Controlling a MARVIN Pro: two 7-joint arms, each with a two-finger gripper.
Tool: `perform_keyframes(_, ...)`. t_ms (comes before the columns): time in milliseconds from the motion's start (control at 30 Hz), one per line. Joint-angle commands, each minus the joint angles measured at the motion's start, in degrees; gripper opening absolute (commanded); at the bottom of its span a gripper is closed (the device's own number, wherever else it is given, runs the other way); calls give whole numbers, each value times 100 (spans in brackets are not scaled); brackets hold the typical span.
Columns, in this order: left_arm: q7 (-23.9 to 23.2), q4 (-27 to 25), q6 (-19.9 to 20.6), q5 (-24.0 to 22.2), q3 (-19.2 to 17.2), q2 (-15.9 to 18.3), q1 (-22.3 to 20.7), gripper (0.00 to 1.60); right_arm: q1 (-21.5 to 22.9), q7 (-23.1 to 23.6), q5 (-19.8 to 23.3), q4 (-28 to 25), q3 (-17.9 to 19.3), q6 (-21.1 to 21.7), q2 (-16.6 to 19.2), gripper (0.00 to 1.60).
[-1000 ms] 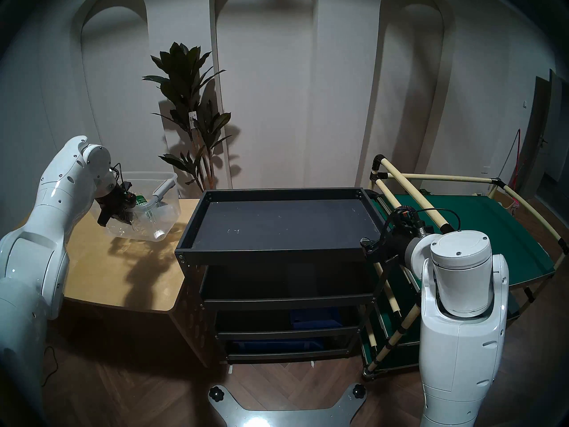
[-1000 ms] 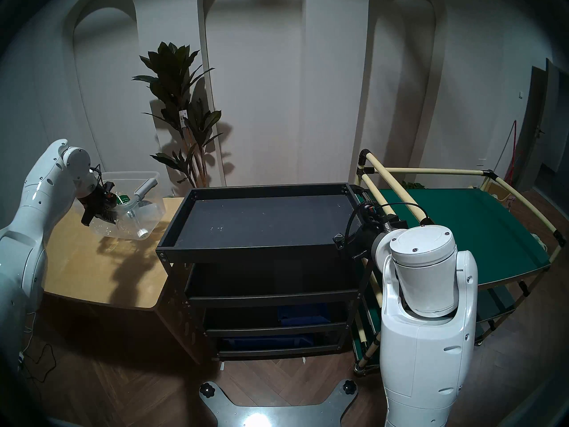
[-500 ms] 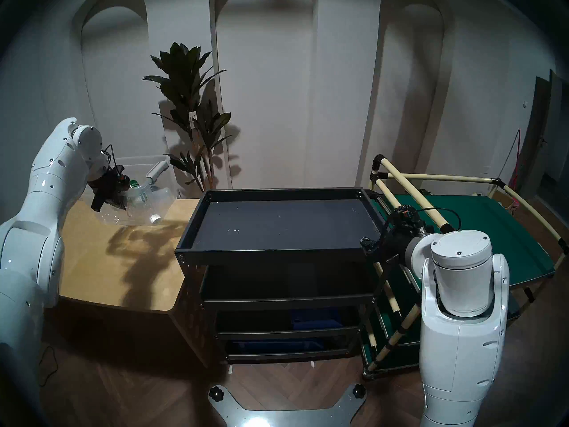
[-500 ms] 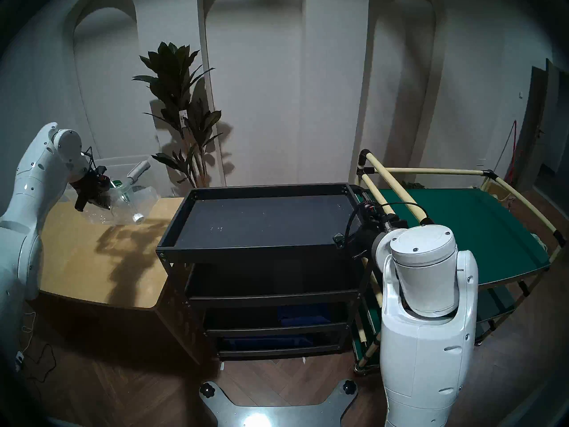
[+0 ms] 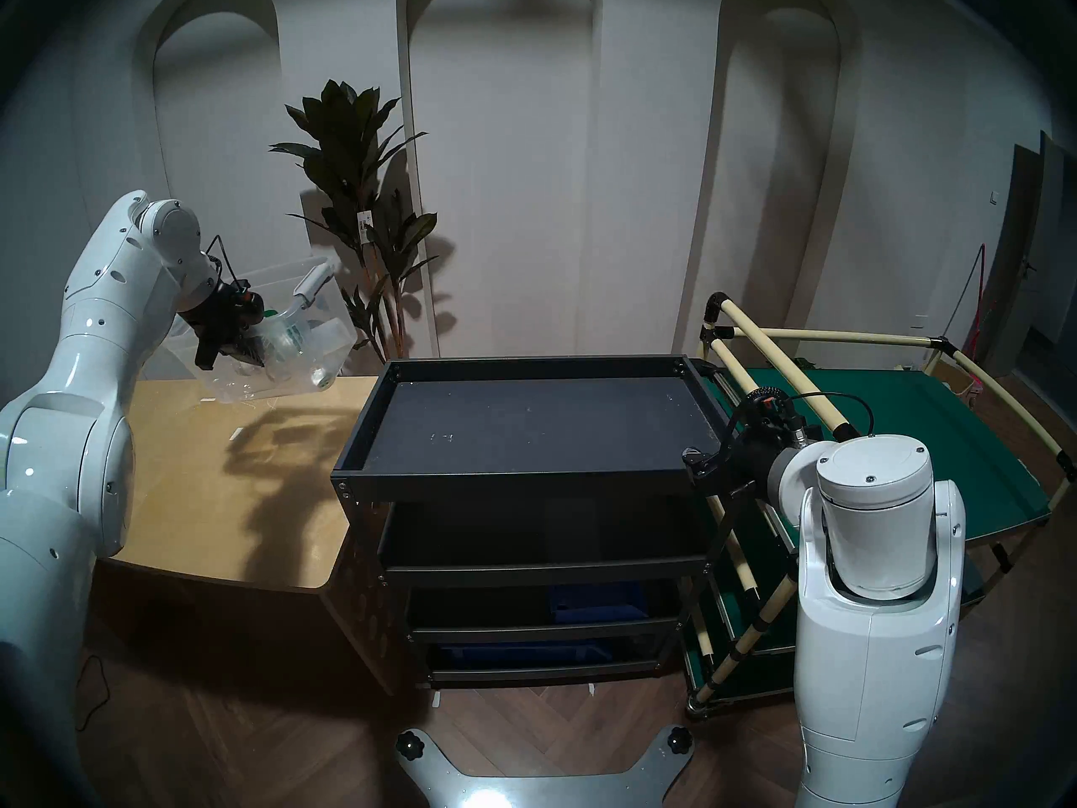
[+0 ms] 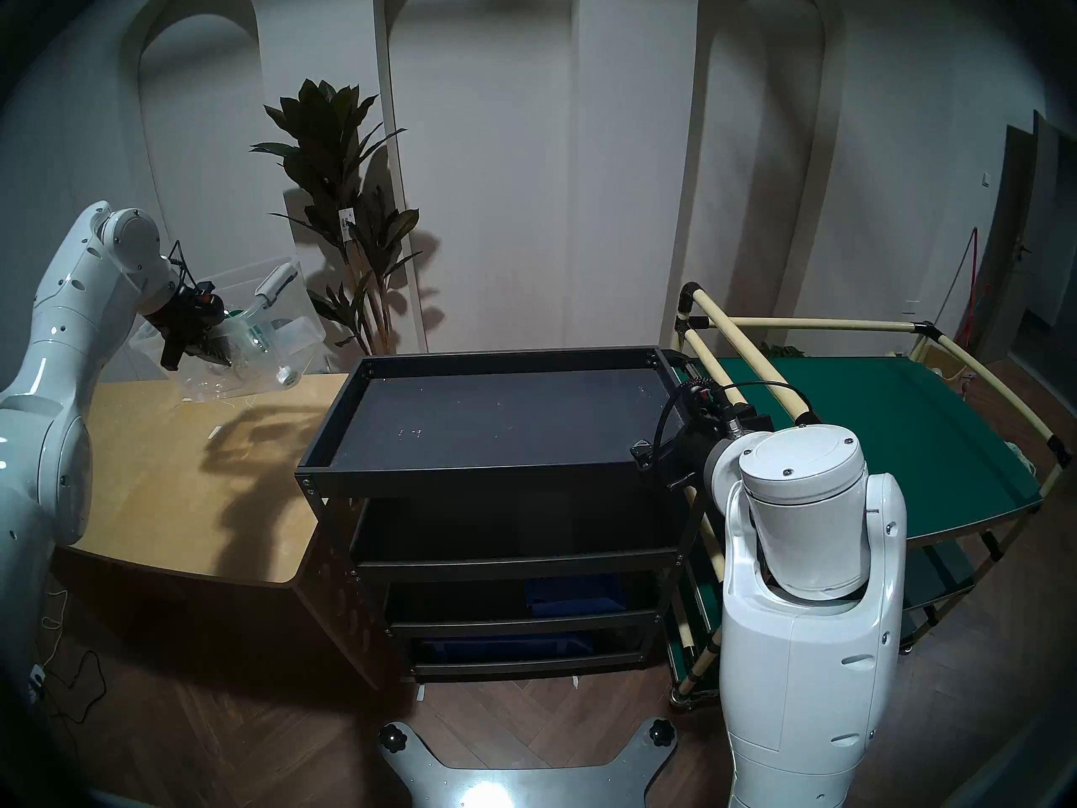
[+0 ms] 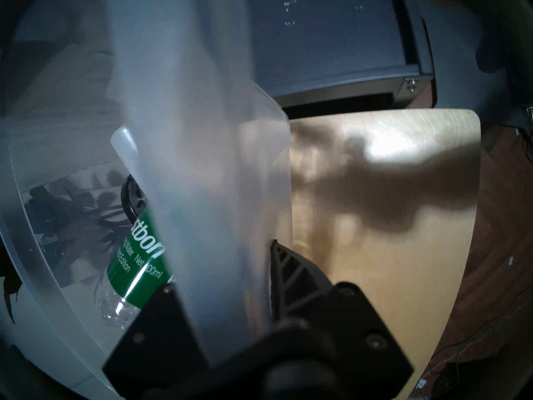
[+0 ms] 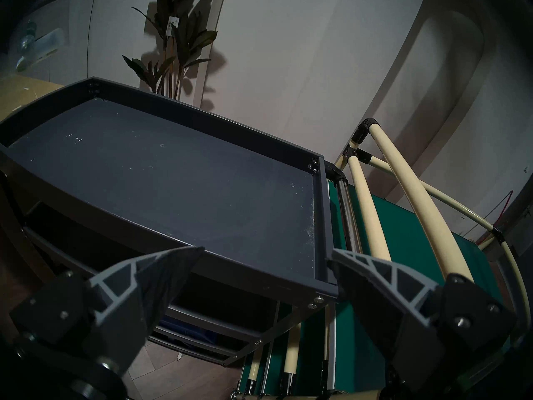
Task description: Put the storage box onto the shelf
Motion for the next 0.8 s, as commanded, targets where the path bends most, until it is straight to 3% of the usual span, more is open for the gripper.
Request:
perform_keyframes(0, 27, 71, 146, -83, 29, -332, -662, 0, 22, -11, -13, -147, -9, -15, 15, 160)
perform_keyframes(767, 27, 802, 635, -332, 805, -1432, -1067, 0, 3, -10, -16, -196, -12, -13, 18, 160)
